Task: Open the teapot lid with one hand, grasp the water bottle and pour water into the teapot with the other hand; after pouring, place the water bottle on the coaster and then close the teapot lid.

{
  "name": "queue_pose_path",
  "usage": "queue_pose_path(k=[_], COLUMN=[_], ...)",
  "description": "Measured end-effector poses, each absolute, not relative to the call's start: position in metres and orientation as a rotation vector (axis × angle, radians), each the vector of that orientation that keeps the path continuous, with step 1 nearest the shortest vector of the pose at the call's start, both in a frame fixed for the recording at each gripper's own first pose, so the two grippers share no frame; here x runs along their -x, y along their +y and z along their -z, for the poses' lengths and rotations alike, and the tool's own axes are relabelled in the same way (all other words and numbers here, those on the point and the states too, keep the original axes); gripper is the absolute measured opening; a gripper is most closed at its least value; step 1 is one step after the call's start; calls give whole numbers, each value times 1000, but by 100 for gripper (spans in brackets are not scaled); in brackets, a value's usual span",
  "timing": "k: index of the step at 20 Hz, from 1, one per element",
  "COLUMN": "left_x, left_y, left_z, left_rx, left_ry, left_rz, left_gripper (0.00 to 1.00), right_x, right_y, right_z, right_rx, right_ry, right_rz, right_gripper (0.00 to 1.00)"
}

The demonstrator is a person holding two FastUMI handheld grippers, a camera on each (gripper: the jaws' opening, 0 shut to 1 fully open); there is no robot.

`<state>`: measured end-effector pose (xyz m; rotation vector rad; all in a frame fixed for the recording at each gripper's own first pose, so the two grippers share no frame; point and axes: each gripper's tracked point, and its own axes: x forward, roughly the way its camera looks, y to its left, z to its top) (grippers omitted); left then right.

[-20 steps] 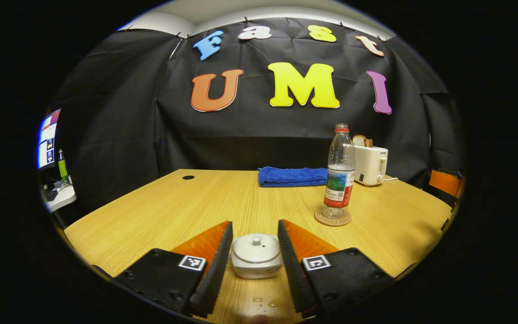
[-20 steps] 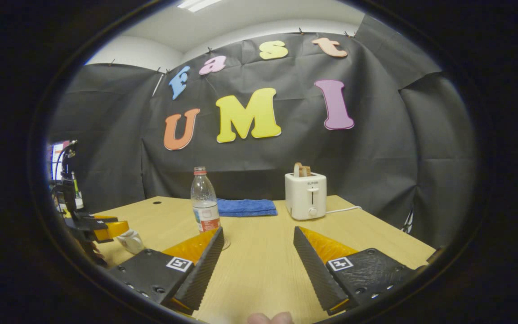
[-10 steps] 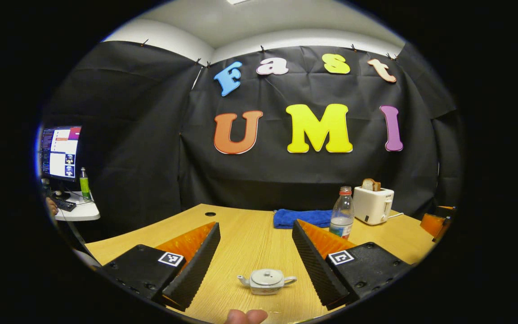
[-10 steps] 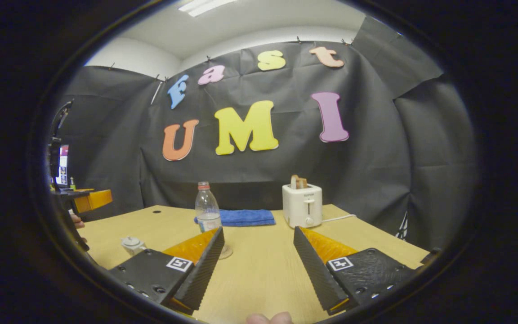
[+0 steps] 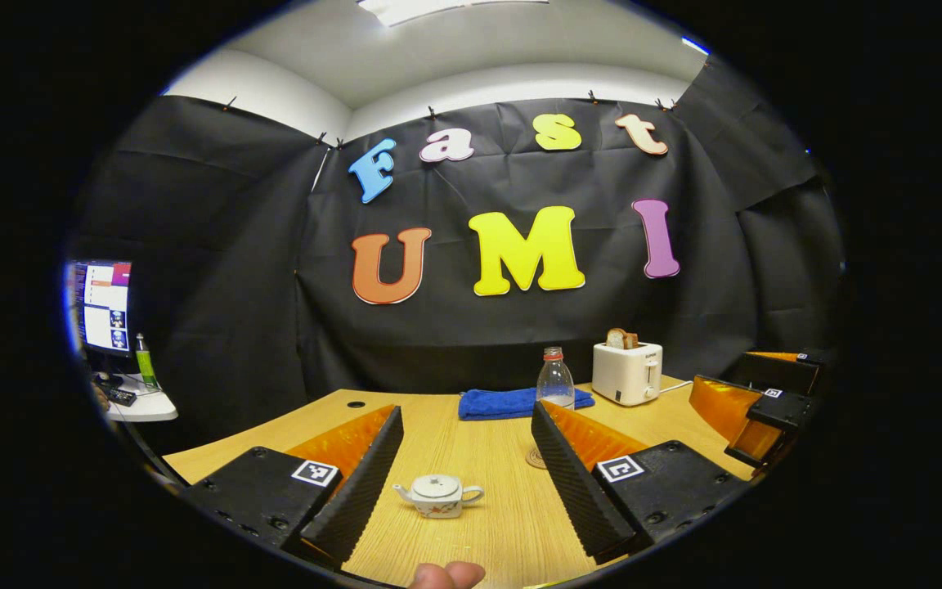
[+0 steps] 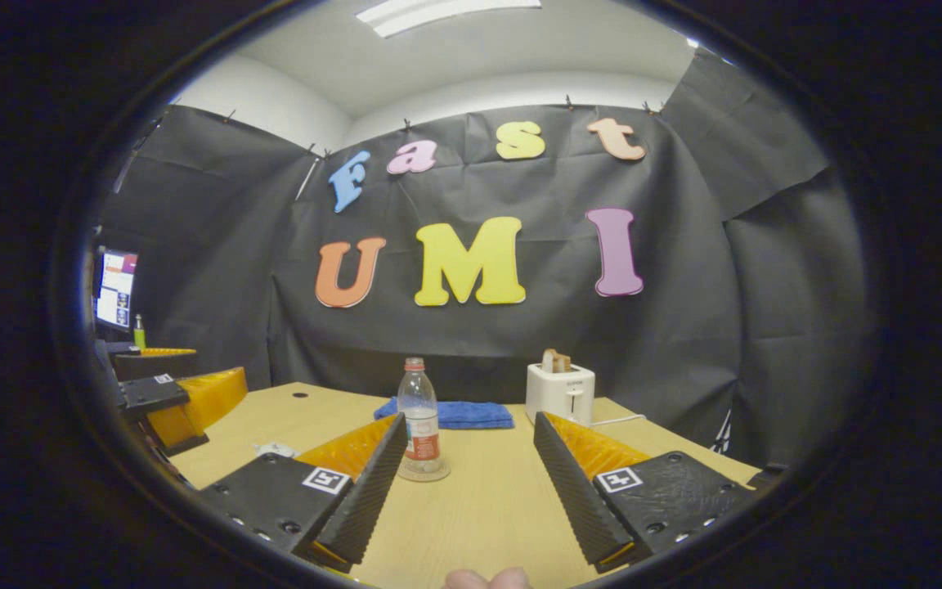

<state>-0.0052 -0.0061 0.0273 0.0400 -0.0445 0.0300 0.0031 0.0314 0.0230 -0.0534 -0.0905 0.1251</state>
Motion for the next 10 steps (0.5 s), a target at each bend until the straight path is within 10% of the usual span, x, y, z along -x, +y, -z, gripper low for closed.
queue_pose_path(k=[10], left_x=[22], left_y=[6], left_z=[-38], left_rx=[4], left_ry=[-71], left_rz=[-18], left_gripper=[99], right_x=[22], right_y=[54], right_z=[-24], right_rx=[68], right_ry=[-115], right_rz=[-101], right_gripper=[93])
